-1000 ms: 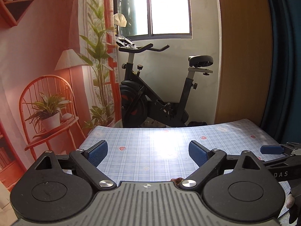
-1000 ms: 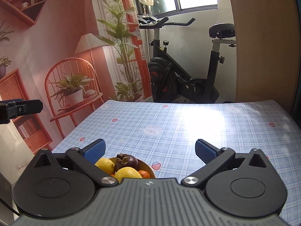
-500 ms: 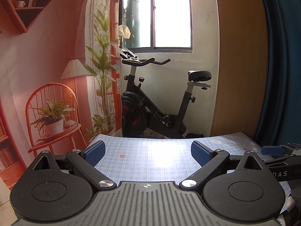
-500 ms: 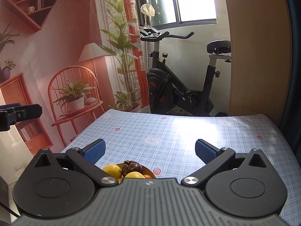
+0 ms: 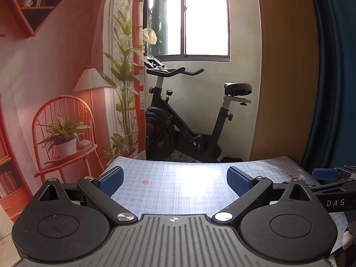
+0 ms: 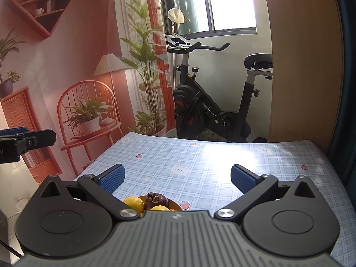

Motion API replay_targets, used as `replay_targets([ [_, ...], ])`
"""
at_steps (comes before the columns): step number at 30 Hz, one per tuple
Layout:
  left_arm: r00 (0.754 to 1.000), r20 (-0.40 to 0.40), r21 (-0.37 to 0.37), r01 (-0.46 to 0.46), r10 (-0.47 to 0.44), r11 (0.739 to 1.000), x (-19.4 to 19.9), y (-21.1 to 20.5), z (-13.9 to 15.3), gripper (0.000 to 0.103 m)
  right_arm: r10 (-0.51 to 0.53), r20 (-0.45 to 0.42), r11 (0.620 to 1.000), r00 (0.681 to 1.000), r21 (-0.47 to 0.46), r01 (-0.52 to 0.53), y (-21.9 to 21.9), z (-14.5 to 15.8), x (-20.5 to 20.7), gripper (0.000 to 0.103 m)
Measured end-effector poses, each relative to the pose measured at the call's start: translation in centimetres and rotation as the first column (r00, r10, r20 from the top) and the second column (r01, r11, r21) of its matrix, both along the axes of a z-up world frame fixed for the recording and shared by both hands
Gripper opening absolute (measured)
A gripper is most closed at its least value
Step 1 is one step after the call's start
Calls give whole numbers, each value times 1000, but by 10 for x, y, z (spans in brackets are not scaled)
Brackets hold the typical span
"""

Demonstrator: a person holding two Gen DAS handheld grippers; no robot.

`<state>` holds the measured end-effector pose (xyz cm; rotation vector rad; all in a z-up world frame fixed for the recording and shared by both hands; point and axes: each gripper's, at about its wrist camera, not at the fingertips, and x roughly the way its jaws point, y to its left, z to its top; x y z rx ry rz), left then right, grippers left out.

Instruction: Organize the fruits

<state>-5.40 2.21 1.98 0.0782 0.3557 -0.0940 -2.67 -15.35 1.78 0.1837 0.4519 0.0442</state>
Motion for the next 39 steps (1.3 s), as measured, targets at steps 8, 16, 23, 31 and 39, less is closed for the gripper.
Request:
replay_targets([
  [8, 1000, -1, -3, -17, 17, 1000, -1, 3, 0, 102, -5, -4, 1000, 1000, -16, 5, 3, 1, -1, 103],
  [16, 1000, -4, -1, -11, 11, 1000, -2, 2, -1, 102, -4, -7, 1000, 1000, -16, 4, 2, 1, -2, 103],
  [23, 1000, -15, -8, -9, 9, 1000, 1, 4, -2, 102, -4, -7, 1000, 1000, -18, 4, 1, 1, -3, 103],
  [31, 1000, -21, -13, -3, 3, 1000, 0, 3, -4, 102, -5, -4, 1000, 1000, -27, 5, 3, 3, -2, 103],
  [39, 1000, -24, -19, 1, -2, 1000, 0, 5, -4, 102, -5, 3, 999, 1000, -37, 5, 3, 4, -3, 103],
])
